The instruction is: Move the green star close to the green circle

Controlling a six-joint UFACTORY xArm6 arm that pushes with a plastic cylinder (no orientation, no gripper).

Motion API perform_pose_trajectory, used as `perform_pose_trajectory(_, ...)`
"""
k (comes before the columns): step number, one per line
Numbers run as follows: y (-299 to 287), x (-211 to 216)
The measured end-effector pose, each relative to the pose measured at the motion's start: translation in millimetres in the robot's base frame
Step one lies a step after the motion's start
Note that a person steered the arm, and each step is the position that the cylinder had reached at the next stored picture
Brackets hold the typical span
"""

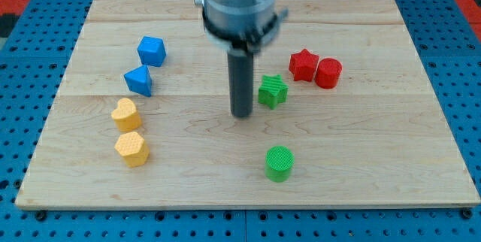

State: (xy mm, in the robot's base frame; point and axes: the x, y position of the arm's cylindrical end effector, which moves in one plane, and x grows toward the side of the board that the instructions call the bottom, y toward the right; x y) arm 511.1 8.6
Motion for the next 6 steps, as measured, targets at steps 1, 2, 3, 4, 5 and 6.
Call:
perform_pose_trajectory(1, -49.8, 0.4)
perform_pose_trajectory(2, -51.7, -47.1)
perform_pose_trajectory(3, -34.0, -95.9)
perform_pose_trajectory(4, 15.9, -102.3)
perform_pose_trajectory(5, 37.1, -82.9)
perform_pose_trajectory(6, 39.2, -11.4)
